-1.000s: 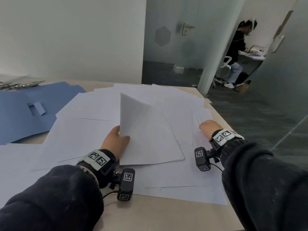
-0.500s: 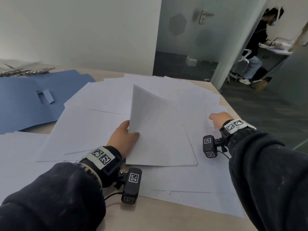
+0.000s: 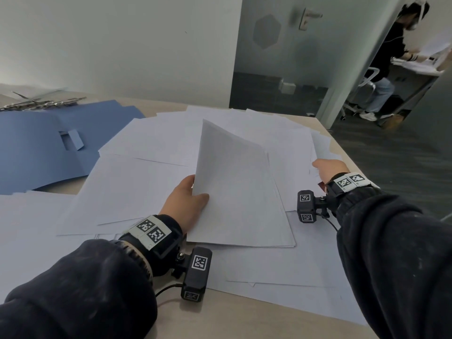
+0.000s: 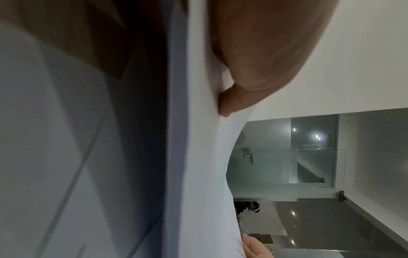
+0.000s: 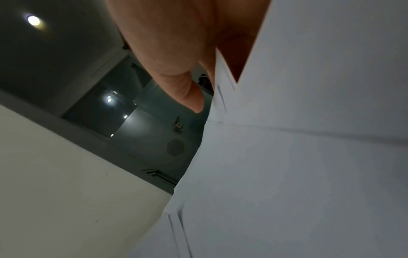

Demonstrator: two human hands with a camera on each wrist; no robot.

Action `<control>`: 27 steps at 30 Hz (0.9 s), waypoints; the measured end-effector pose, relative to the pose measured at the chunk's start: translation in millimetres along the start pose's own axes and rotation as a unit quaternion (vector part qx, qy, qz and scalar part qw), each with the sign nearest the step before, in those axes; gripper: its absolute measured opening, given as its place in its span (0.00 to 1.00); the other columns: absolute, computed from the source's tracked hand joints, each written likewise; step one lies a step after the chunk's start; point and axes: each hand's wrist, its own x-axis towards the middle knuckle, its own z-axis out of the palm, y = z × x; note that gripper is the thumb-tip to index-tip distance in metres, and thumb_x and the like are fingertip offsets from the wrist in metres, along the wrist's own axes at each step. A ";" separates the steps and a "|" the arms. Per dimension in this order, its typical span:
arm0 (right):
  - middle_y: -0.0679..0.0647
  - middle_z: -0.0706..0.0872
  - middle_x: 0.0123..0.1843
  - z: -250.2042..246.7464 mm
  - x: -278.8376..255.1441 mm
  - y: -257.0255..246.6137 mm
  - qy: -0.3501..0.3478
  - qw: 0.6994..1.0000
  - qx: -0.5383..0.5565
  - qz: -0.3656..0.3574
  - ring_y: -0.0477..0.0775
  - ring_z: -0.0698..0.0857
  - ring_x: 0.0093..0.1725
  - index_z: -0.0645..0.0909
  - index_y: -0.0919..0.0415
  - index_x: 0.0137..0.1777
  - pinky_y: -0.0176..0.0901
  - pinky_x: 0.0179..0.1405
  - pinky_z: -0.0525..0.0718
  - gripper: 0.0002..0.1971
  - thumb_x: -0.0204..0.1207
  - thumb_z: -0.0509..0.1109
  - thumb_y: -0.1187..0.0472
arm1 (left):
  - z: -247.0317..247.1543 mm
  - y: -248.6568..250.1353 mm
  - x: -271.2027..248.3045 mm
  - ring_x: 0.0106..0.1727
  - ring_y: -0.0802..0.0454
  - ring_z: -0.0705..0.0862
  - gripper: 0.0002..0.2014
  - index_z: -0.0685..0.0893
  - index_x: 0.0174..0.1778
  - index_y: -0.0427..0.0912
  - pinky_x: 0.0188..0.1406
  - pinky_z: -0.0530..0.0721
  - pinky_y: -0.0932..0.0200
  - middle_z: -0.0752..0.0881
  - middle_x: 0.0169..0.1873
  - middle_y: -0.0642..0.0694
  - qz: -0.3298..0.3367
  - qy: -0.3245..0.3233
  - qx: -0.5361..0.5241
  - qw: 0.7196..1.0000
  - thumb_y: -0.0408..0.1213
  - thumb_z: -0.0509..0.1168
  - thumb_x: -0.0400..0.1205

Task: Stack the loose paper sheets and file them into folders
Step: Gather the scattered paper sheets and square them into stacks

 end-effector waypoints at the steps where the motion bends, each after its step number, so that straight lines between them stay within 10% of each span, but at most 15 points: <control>1: 0.66 0.83 0.51 1.0 -1.9 0.2 -0.015 1.000 0.002 0.011 0.61 0.79 0.41 0.82 0.69 0.64 0.46 0.40 0.80 0.17 0.83 0.67 0.57 | 0.0 -0.3 0.2 0.50 0.48 0.92 0.20 0.77 0.64 0.63 0.57 0.90 0.43 0.91 0.53 0.53 0.001 0.000 0.000 1.000 0.34 0.64 0.82; 4: 0.62 0.83 0.44 6.0 -5.7 -1.0 -0.054 0.998 -0.027 0.021 0.63 0.82 0.47 0.81 0.70 0.66 0.45 0.41 0.76 0.20 0.83 0.70 0.54 | 0.2 -1.4 0.3 0.50 0.48 0.92 0.20 0.77 0.65 0.63 0.57 0.90 0.42 0.91 0.54 0.53 -0.001 -0.002 0.000 1.000 0.34 0.64 0.81; 7: 0.65 0.85 0.59 10.4 -8.6 -3.8 -0.060 0.997 -0.053 0.007 0.65 0.84 0.57 0.80 0.70 0.68 0.47 0.52 0.76 0.24 0.80 0.73 0.52 | 0.7 -2.4 0.2 0.49 0.47 0.92 0.20 0.78 0.64 0.62 0.56 0.90 0.43 0.91 0.53 0.53 -0.003 0.000 -0.002 1.000 0.34 0.64 0.81; 16: 0.73 0.85 0.64 -0.5 -29.7 3.7 0.012 0.996 -0.078 -0.044 0.70 0.83 0.53 0.81 0.78 0.63 0.49 0.45 0.81 0.18 0.83 0.67 0.61 | 0.2 0.6 -1.1 0.49 0.46 0.92 0.21 0.78 0.66 0.60 0.54 0.90 0.43 0.91 0.53 0.52 -0.010 0.010 -0.012 1.000 0.32 0.64 0.82; 18: 0.73 0.84 0.62 -13.6 -35.6 10.5 0.041 0.996 -0.065 -0.043 0.65 0.78 0.47 0.82 0.77 0.61 0.44 0.33 0.75 0.17 0.84 0.65 0.61 | 0.2 2.8 -3.2 0.49 0.45 0.92 0.20 0.78 0.65 0.60 0.54 0.91 0.43 0.91 0.53 0.52 -0.012 0.015 -0.020 1.000 0.34 0.65 0.80; 27: 0.61 0.80 0.43 -82.7 -63.0 55.2 0.172 0.977 0.119 0.034 0.61 0.76 0.43 0.77 0.68 0.40 0.45 0.41 0.71 0.09 0.81 0.65 0.64 | -1.3 8.0 -12.9 0.46 0.41 0.92 0.20 0.80 0.64 0.52 0.52 0.91 0.39 0.91 0.50 0.46 -0.020 0.030 -0.038 0.999 0.35 0.66 0.75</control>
